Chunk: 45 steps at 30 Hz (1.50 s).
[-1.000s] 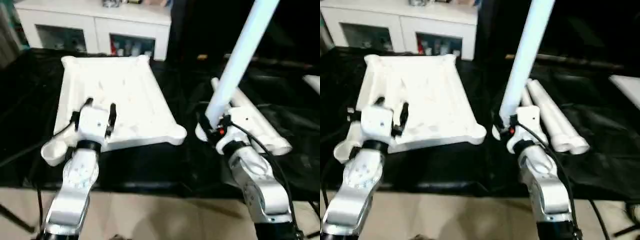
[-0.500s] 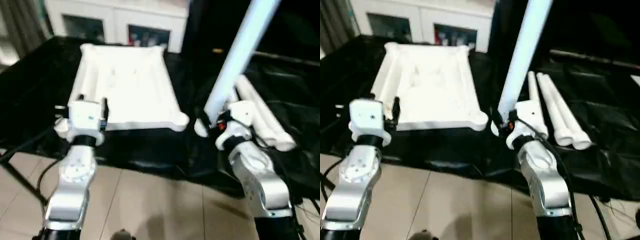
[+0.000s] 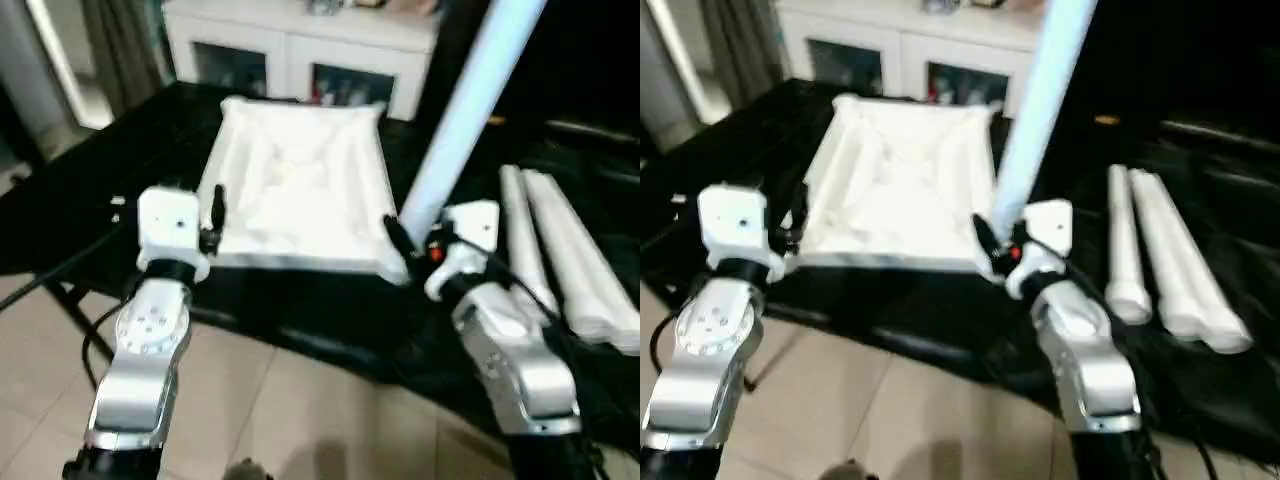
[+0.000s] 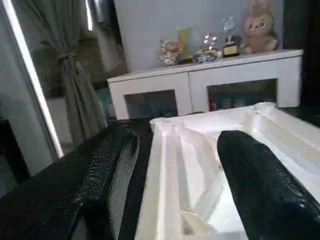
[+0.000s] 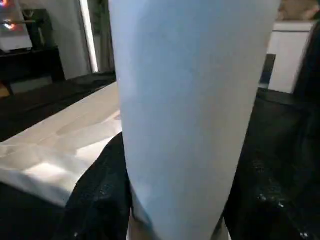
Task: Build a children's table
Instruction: Pick table leg
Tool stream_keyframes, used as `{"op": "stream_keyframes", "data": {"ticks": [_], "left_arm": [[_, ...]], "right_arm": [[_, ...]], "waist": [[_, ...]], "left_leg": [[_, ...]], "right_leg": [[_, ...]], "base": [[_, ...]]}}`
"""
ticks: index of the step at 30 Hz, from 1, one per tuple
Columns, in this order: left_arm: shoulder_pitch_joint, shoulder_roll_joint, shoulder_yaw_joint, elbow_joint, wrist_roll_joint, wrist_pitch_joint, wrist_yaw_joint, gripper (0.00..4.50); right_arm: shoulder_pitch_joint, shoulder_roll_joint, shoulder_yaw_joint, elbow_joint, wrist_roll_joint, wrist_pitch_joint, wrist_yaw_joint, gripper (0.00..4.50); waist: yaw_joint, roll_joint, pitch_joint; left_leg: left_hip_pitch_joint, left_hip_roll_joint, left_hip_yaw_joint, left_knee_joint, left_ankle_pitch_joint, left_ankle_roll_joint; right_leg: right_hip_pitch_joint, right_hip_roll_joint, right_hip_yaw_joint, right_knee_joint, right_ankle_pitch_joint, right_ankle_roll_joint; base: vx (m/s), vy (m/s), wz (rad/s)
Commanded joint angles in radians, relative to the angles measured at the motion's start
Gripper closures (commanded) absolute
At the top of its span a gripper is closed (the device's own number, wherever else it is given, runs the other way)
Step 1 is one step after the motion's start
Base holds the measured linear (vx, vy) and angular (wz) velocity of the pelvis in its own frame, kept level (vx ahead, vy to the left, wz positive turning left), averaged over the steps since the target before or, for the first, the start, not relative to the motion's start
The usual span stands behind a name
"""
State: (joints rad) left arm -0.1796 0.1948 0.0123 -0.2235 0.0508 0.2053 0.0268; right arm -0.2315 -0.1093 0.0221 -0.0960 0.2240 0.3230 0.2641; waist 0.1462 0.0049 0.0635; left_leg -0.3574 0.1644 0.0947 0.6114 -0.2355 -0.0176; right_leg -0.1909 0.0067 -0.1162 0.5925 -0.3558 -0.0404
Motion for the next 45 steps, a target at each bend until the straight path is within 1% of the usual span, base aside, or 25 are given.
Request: {"op": "stream_keyframes", "data": {"ticks": [1, 2, 3, 4, 6, 7, 8, 9, 10, 13, 14, 15, 16, 17, 18, 19, 21, 22, 24, 25, 26, 27, 30, 35, 45], "left_arm": [[-0.006, 0.010, 0.010, 0.000, -0.005, 0.015, -0.014, 1.46], [-0.007, 0.010, 0.010, 0.003, -0.007, 0.012, -0.018, 1.46], [-0.007, 0.010, 0.009, 0.006, -0.007, 0.010, -0.021, 1.46], [-0.008, 0.010, 0.009, 0.008, -0.007, 0.010, -0.028, 1.46], [-0.008, 0.010, 0.009, 0.012, -0.010, 0.009, -0.036, 1.46], [-0.009, 0.010, 0.008, 0.017, -0.014, 0.007, -0.041, 1.46], [-0.009, 0.010, 0.008, 0.018, -0.014, 0.006, -0.042, 1.46], [-0.008, 0.011, 0.007, 0.025, -0.025, -0.003, -0.056, 1.46], [-0.006, 0.013, 0.005, 0.029, -0.030, -0.006, -0.065, 1.46], [-0.001, 0.016, 0.005, 0.038, -0.050, -0.015, -0.092, 1.46], [0.002, 0.016, 0.005, 0.039, -0.056, -0.015, -0.100, 1.46], [0.005, 0.016, 0.006, 0.041, -0.061, -0.021, -0.109, 1.46], [0.008, 0.014, 0.008, 0.042, -0.069, -0.024, -0.116, 1.46], [0.009, 0.012, 0.009, 0.042, -0.073, -0.025, -0.119, 1.46], [0.017, 0.005, 0.011, 0.044, -0.092, -0.020, -0.133, 1.46], [0.027, -0.004, 0.010, 0.044, -0.125, -0.032, -0.162, 1.46], [0.051, -0.005, -0.007, 0.035, -0.187, -0.014, -0.237, 1.46], [0.058, 0.002, -0.016, 0.032, -0.195, -0.014, -0.260, 1.46], [0.068, 0.026, -0.031, 0.036, -0.201, -0.026, -0.303, 1.29], [0.070, 0.062, -0.049, 0.037, -0.200, -0.029, -0.354, 1.11], [0.070, 0.081, -0.057, 0.032, -0.217, -0.032, -0.395, 1.11], [0.070, 0.097, -0.064, 0.027, -0.232, -0.034, -0.431, 1.08], [0.077, 0.194, -0.107, -0.024, -0.279, 0.008, -0.599, 0.69], [0.112, 0.414, -0.218, -0.125, -0.318, 0.191, -0.845, 0.64], [0.084, 0.497, -0.282, -0.082, -0.201, 0.227, -0.853, 0.64]], "right_arm": [[-0.016, 0.008, 0.009, -0.004, -0.003, 0.004, -0.005, 2.56], [-0.017, 0.007, 0.007, -0.001, -0.008, 0.007, -0.011, 2.56], [-0.017, 0.007, 0.004, 0.003, -0.010, 0.007, -0.015, 2.56], [-0.019, 0.008, 0.000, 0.006, -0.009, 0.007, -0.016, 2.56], [-0.020, 0.009, -0.006, 0.007, -0.007, 0.010, -0.018, 2.56], [-0.023, 0.007, -0.010, 0.007, -0.006, 0.015, -0.020, 2.56], [-0.023, 0.007, -0.010, 0.007, -0.006, 0.015, -0.020, 2.56], [-0.023, 0.003, -0.011, 0.005, -0.007, 0.018, -0.021, 2.56], [-0.021, 0.002, -0.013, 0.003, -0.005, 0.020, -0.020, 2.56], [-0.017, -0.004, -0.011, -0.003, -0.008, 0.024, -0.024, 2.56], [-0.015, -0.005, -0.011, -0.006, -0.007, 0.026, -0.026, 2.56], [-0.014, -0.005, -0.012, -0.009, -0.007, 0.027, -0.028, 2.56], [-0.013, -0.005, -0.012, -0.013, -0.006, 0.029, -0.029, 2.56], [-0.012, -0.005, -0.012, -0.015, -0.006, 0.030, -0.029, 2.56], [-0.010, -0.005, -0.013, -0.024, -0.005, 0.031, -0.027, 2.56], [-0.007, -0.006, -0.012, -0.033, -0.004, 0.032, -0.027, 2.56], [-0.005, -0.002, -0.017, -0.050, 0.011, 0.040, -0.022, 2.56], [-0.004, -0.002, -0.020, -0.055, 0.017, 0.043, -0.019, 2.56], [-0.005, -0.004, -0.023, -0.060, 0.024, 0.051, -0.015, 2.56], [-0.008, -0.009, -0.023, -0.061, 0.026, 0.055, -0.009, 2.56], [-0.010, -0.014, -0.024, -0.062, 0.032, 0.059, 0.000, 2.56], [-0.013, -0.019, -0.024, -0.062, 0.038, 0.063, 0.008, 2.56], [-0.029, -0.053, -0.034, -0.058, 0.070, 0.080, 0.066, 2.56], [-0.074, -0.133, -0.025, -0.024, 0.096, 0.083, 0.189, 2.56], [-0.104, -0.167, 0.005, 0.012, 0.104, 0.078, 0.276, 2.56]], "waist": [[-0.035, 0.041, -0.075], [-0.065, 0.043, -0.099], [-0.068, 0.021, -0.111], [-0.073, 0.007, -0.101], [-0.086, -0.011, -0.096], [-0.093, -0.066, -0.061], [-0.083, -0.108, -0.069], [-0.031, -0.107, -0.059], [-0.009, -0.102, -0.055], [-0.006, -0.088, -0.047], [-0.006, -0.074, -0.038], [-0.027, -0.064, -0.028], [-0.038, -0.019, -0.045], [-0.066, 0.022, -0.036], [-0.093, 0.036, -0.039], [-0.115, 0.027, -0.082], [-0.123, 0.019, -0.079], [-0.130, 0.001, -0.091], [-0.118, -0.040, -0.105], [-0.115, -0.113, -0.109], [-0.115, -0.113, -0.109], [-0.097, -0.103, -0.106], [-0.113, -0.071, -0.085], [-0.120, -0.057, -0.038], [-0.114, -0.066, -0.045]], "left_leg": [[0.119, 0.099, -0.101, -0.099, 0.049, 0.195], [0.206, 0.154, -0.170, -0.099, 0.045, 0.305], [0.224, 0.172, -0.192, -0.067, 0.170, 0.428], [0.184, 0.135, -0.154, -0.068, 0.265, 0.458], [0.163, 0.101, -0.112, -0.083, 0.234, 0.446], [0.115, 0.028, 0.042, -0.100, -0.038, 0.289], [0.072, -0.040, 0.072, -0.061, -0.151, 0.233], [0.084, -0.113, 0.082, 0.101, -0.300, 0.104], [0.021, -0.091, 0.024, 0.141, -0.192, 0.009], [-0.011, -0.086, -0.026, 0.163, -0.119, -0.097], [-0.008, -0.077, -0.038, 0.149, -0.106, -0.105], [-0.062, -0.047, -0.062, 0.100, -0.011, -0.065], [0.004, -0.028, -0.056, 0.025, -0.055, -0.021], [0.003, 0.018, -0.081, -0.076, -0.194, 0.000], [0.035, 0.061, -0.135, -0.118, -0.372, -0.009], [0.135, 0.097, -0.195, -0.122, -0.517, 0.046], [0.137, 0.063, -0.175, -0.075, -0.142, 0.187], [0.134, 0.043, -0.157, -0.031, 0.392, 0.276], [0.107, -0.016, -0.098, 0.033, 0.975, 0.260], [-0.015, -0.096, -0.031, 0.052, 0.602, 0.164], [-0.015, -0.096, -0.031, 0.052, 0.602, 0.164], [-0.037, -0.043, -0.035, 0.000, 0.242, 0.080], [-0.005, -0.004, -0.037, -0.050, 0.132, 0.011], [0.026, 0.041, -0.020, -0.087, -0.431, -0.063], [0.008, 0.048, 0.001, -0.088, -0.362, -0.079]], "right_leg": [[-0.051, -0.032, -0.002, 0.014, -0.083, 0.018], [-0.151, -0.032, 0.002, 0.110, -0.118, 0.055], [-0.207, -0.063, 0.025, 0.157, -0.123, 0.090], [-0.265, -0.080, 0.050, 0.198, -0.002, 0.146], [-0.285, -0.082, 0.062, 0.185, 0.111, 0.131], [-0.236, -0.100, 0.091, 0.038, 0.275, -0.009], [-0.160, -0.104, 0.156, -0.022, 0.132, -0.016], [-0.104, -0.176, 0.301, -0.113, -0.402, -0.168], [-0.036, -0.183, 0.348, -0.085, -0.480, -0.277], [-0.030, -0.142, 0.374, -0.081, -0.342, -0.309], [-0.043, -0.136, 0.374, -0.092, -0.336, -0.292], [-0.029, -0.155, 0.284, -0.100, -0.326, -0.257], [-0.085, -0.115, 0.225, -0.118, -0.402, -0.188], [-0.071, -0.069, 0.149, -0.081, -0.382, -0.119], [-0.104, -0.031, 0.104, -0.010, -0.302, -0.078], [-0.184, -0.029, 0.062, 0.131, -0.099, -0.012], [-0.241, -0.044, 0.055, 0.149, 0.050, 0.076], [-0.267, -0.059, 0.066, 0.135, 0.156, 0.131], [-0.263, -0.095, 0.115, 0.033, 0.444, 0.145], [-0.142, -0.176, 0.189, 0.021, 0.826, 0.103], [-0.142, -0.176, 0.189, 0.021, 0.826, 0.103], [-0.114, -0.207, 0.170, 0.012, 1.013, 0.014], [-0.133, -0.138, 0.118, -0.006, 0.570, -0.101], [-0.176, -0.153, 0.123, -0.061, -0.283, -0.118], [-0.182, -0.162, 0.115, -0.084, -0.451, -0.034]], "base": [[0.197, 0.079, 0.10], [0.259, 0.054, -0.06], [0.245, -0.013, -0.17], [0.245, -0.013, -0.17], [0.174, -0.033, -0.14], [0.172, -0.050, -0.09], [0.169, -0.096, -0.15], [0.194, -0.101, -0.42], [0.194, -0.101, -0.42], [0.181, -0.061, -0.63], [0.173, -0.004, -0.65], [0.153, 0.047, -0.29], [0.153, 0.047, -0.29], [0.176, 0.124, -0.10], [0.236, 0.131, -0.13], [0.236, 0.131, -0.13], [0.209, 0.062, 0.02], [0.185, 0.044, 0.00], [0.091, -0.037, -0.09], [0.042, -0.057, -0.09], [0.027, -0.070, 0.06], [0.065, -0.064, 0.09], [0.022, -0.021, 0.03], [-0.054, -0.029, 0.05], [-0.055, -0.032, 0.05]]}}
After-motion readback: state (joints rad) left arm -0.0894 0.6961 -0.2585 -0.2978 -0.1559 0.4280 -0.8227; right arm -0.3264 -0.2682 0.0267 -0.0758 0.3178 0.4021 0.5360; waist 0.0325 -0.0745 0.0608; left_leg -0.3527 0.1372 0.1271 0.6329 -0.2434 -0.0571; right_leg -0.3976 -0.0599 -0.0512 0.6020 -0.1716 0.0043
